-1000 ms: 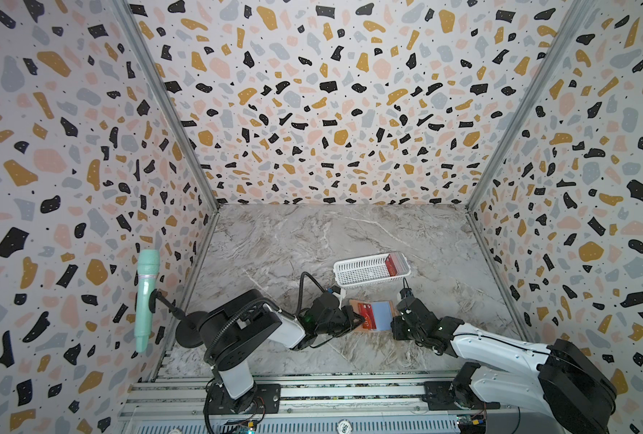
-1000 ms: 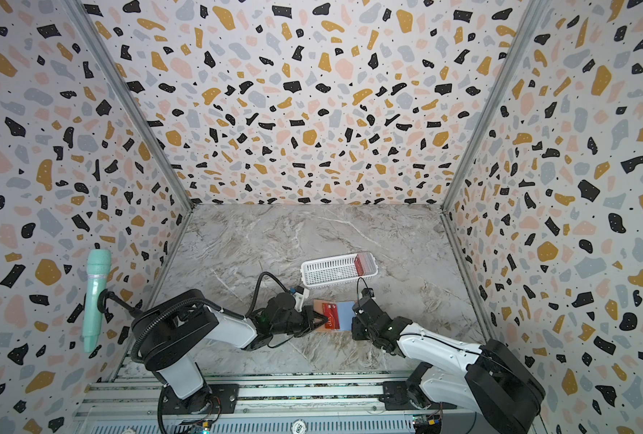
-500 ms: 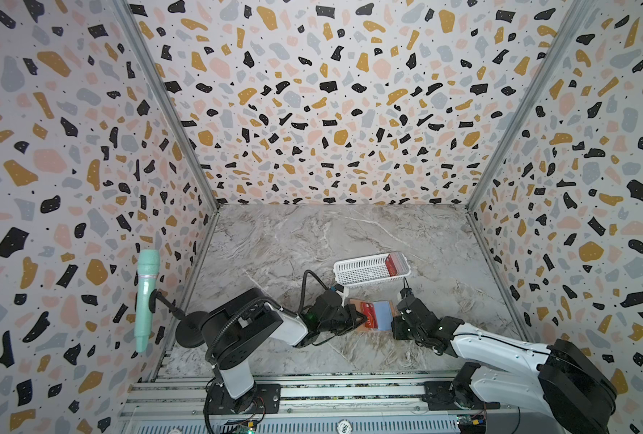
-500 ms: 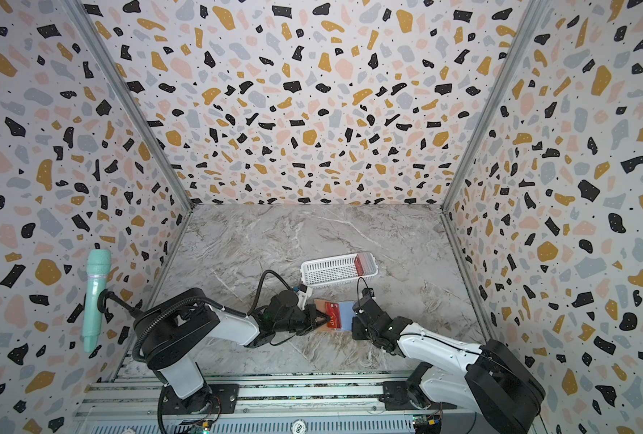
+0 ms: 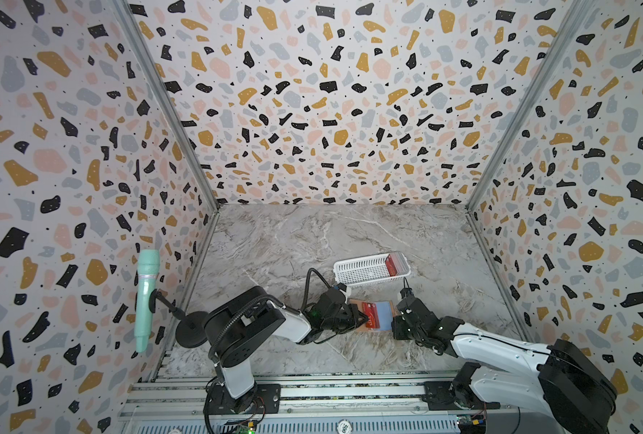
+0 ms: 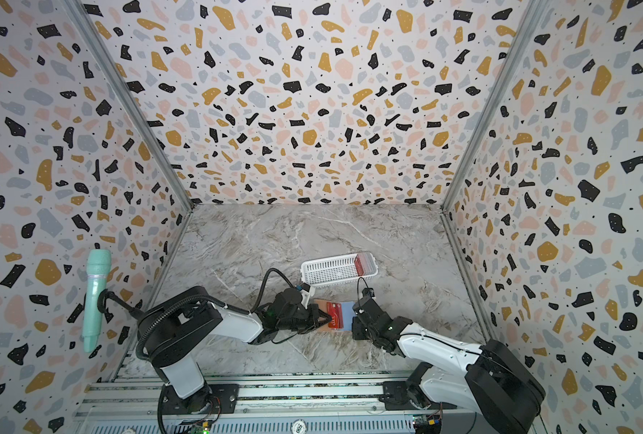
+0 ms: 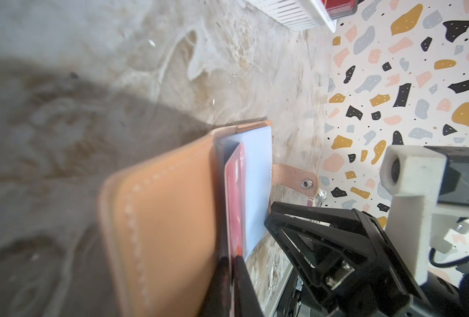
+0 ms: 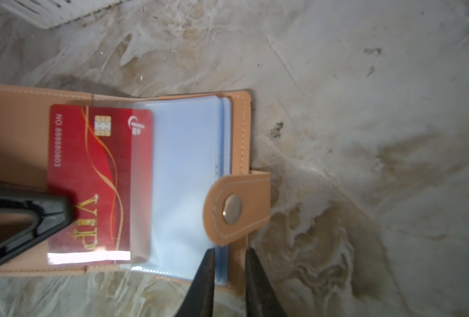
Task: Insert credit cards into a card holder
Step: Insert the credit card into the card slot.
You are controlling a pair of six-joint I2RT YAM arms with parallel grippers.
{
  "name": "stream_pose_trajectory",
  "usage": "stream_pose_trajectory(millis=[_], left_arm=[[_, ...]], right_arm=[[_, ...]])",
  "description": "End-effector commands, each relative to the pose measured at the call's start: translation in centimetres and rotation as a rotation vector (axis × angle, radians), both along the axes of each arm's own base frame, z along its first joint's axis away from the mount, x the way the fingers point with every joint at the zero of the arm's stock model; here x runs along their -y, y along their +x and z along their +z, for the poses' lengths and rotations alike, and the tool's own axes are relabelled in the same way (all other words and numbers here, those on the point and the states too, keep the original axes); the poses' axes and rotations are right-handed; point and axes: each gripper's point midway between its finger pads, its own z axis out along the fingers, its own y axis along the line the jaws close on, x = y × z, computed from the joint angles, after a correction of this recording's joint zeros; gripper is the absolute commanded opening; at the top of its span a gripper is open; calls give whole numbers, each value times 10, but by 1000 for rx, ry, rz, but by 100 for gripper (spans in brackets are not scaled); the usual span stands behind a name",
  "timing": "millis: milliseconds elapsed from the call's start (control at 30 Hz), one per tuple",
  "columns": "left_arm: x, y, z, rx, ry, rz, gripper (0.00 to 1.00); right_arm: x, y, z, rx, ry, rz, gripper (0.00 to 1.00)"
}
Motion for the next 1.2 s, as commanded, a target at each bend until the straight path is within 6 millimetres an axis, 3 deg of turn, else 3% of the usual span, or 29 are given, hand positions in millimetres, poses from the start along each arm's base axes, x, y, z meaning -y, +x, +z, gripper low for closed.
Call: stream_pose_trajectory(millis=[0, 167, 533, 1167], left_arm=[[-8, -4, -13, -4, 102, -18, 16], [-18, -2, -20, 7, 209, -22, 29], [-38, 3, -27, 24, 381, -13, 31], [7, 5, -4, 31, 196, -90, 29]], right_arm=[[17, -14, -18, -76, -88, -14, 21], [16, -15, -20, -80, -87, -11, 21], [13, -15, -19, -70, -85, -13, 21], [7, -14, -19, -60, -68, 7, 21]])
